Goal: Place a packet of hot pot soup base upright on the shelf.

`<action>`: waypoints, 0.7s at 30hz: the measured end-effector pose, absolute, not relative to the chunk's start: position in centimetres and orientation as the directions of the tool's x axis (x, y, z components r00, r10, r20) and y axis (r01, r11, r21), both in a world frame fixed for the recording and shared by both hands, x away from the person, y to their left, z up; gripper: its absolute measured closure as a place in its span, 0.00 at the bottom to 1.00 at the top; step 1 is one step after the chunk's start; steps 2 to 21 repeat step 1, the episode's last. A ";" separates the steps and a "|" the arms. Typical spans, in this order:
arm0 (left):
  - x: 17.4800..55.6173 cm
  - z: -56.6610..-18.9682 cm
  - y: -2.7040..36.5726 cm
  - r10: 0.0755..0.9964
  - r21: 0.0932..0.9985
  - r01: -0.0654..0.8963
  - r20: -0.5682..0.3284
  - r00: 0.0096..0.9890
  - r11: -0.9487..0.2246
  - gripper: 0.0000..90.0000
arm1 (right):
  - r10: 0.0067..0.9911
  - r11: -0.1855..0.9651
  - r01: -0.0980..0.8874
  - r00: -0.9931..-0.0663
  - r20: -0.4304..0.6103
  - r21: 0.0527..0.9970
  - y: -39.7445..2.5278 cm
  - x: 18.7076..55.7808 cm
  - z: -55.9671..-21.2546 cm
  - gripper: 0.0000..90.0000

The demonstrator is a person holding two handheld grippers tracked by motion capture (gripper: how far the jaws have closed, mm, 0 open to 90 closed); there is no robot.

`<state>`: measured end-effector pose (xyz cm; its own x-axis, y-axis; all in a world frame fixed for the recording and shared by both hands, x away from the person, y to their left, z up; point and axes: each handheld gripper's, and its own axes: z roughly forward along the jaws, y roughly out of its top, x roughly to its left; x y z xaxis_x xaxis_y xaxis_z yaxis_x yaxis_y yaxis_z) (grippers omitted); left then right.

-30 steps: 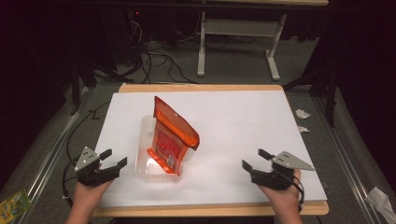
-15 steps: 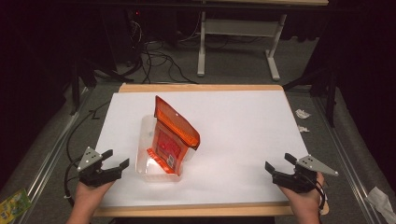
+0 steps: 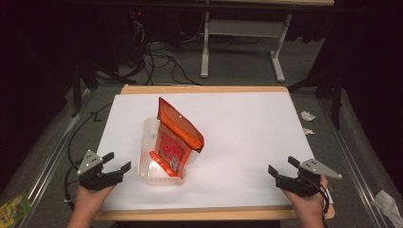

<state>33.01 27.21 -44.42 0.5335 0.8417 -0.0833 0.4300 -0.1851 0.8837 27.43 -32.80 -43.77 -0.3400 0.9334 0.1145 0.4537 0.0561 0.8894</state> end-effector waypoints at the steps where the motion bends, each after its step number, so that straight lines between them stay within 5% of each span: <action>1: 33.0 -44.4 27.2 0.842 0.885 0.428 -0.082 0.532 -0.185 0.25 | 0.934 0.054 0.455 -0.339 0.116 0.889 -32.8 27.5 -43.8 0.14; 21: 33.0 -44.4 27.2 0.842 0.885 0.428 -0.082 0.532 -0.185 0.25 | 0.934 0.054 0.455 -0.339 0.116 0.889 -32.8 27.5 -43.8 0.14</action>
